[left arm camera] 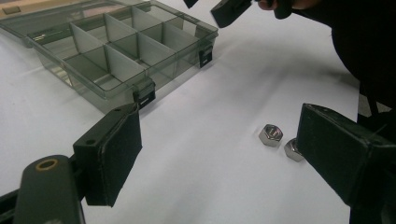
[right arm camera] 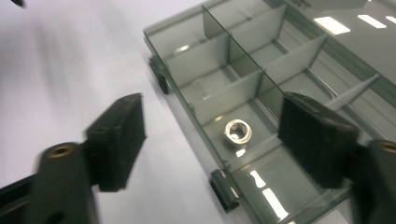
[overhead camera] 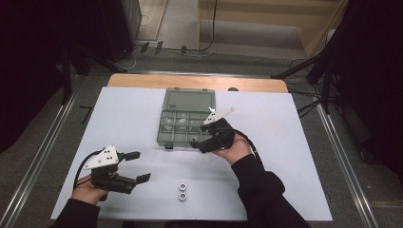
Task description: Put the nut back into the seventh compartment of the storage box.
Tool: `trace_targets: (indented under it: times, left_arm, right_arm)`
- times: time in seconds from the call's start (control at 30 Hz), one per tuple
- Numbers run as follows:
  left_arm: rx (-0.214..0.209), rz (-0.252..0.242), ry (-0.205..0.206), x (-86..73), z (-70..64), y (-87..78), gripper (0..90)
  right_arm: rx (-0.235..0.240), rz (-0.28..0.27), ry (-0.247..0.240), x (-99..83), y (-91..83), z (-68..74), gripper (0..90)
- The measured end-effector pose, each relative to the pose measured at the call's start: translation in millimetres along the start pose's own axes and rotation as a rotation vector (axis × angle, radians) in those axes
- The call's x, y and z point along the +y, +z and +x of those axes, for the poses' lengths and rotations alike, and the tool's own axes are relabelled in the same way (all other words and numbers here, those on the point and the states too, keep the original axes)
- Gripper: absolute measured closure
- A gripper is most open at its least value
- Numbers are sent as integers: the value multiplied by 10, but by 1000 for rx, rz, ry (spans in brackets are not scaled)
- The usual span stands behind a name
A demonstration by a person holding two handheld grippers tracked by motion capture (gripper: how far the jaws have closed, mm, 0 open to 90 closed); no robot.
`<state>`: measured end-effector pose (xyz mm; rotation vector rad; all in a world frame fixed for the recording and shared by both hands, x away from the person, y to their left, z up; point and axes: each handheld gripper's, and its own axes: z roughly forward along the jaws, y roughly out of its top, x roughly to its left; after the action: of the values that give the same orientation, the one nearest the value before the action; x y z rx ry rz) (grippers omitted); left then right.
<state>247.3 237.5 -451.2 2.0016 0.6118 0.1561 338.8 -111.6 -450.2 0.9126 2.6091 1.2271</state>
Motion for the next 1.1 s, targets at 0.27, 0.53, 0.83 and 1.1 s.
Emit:
trace_targets:
  times: [0.27,0.53,0.83,1.1]
  left_arm:
    - [1,-2,-6,-3,4,1,147]
    - [2,-2,-5,-1,4,0,147]
    - [-1,-2,-5,-1,3,2,147]
    - [-3,1,-3,-1,3,5,147]
  right_arm:
    - [41,-4,-40,-12,-83,237,206]
    - [71,19,-79,-64,-94,369,216]
    - [122,49,-162,-126,-83,466,228]
    - [174,67,-218,-150,-71,531,234]
